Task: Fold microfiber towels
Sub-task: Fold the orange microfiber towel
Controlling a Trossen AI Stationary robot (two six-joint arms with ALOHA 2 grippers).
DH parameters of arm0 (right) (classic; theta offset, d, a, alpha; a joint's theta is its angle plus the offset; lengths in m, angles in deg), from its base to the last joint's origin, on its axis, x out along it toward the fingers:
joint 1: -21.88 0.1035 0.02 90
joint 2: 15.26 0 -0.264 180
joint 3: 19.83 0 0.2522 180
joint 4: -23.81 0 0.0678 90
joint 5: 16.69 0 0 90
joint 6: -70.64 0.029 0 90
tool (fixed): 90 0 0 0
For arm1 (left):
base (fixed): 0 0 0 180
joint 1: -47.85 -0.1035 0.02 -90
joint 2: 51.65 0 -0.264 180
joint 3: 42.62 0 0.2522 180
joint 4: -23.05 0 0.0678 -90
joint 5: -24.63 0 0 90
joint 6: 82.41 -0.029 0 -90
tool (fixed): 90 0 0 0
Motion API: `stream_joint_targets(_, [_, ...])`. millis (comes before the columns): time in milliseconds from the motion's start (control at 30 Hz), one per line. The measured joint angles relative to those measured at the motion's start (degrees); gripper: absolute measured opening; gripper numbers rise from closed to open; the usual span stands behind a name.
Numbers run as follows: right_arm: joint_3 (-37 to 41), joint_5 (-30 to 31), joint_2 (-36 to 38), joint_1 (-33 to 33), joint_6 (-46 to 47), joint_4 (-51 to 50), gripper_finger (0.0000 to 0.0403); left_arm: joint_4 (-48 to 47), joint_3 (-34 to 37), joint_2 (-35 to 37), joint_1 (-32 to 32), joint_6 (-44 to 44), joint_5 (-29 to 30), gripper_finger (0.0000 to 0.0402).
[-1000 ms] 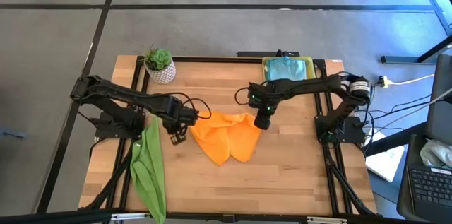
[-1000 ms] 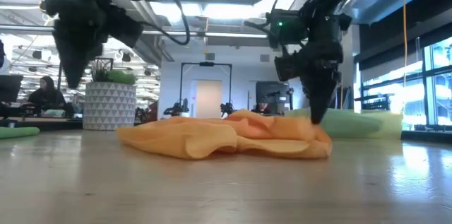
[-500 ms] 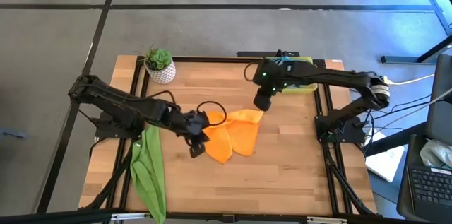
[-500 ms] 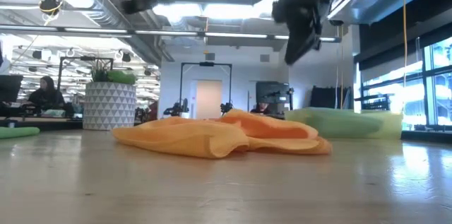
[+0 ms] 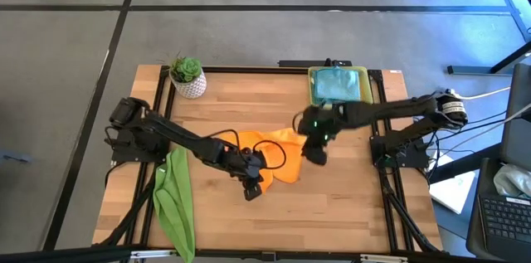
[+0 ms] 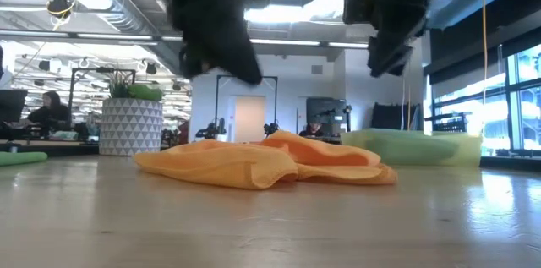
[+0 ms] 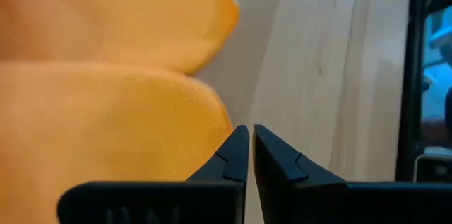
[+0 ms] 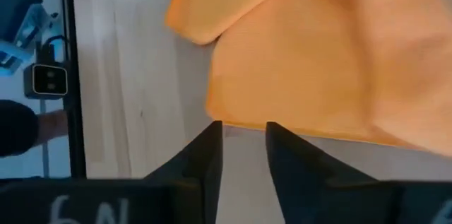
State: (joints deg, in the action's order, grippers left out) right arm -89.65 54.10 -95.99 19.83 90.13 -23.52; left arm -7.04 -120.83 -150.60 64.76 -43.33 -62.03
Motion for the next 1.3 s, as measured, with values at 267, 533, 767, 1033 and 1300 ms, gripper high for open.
stream_joint_targets(267, [8.9,5.7,-2.9,8.7,8.4,24.9,0.0013,0.6,0.0,-5.6,0.1,1.3,-0.6,0.0001])
stream_joint_targets(533, [9.1,8.8,-16.1,11.4,10.4,32.5,0.0004,-0.7,0.0,-6.9,-0.1,1.4,1.4,0.0001])
stream_joint_targets(767, [7.5,6.5,-23.2,11.3,12.0,32.6,0.0003,-0.2,0.0,-7.8,0.1,4.3,2.5,0.0004])
stream_joint_targets(1033, [7.3,1.4,-22.6,11.8,11.8,24.9,0.0003,-0.4,-0.2,-11.4,2.8,5.8,1.2,0.0004])
stream_joint_targets(1300, [7.3,-0.3,-19.6,12.9,3.6,6.4,0.0003,-16.0,-0.6,-11.0,6.4,-2.2,-4.4,0.0005])
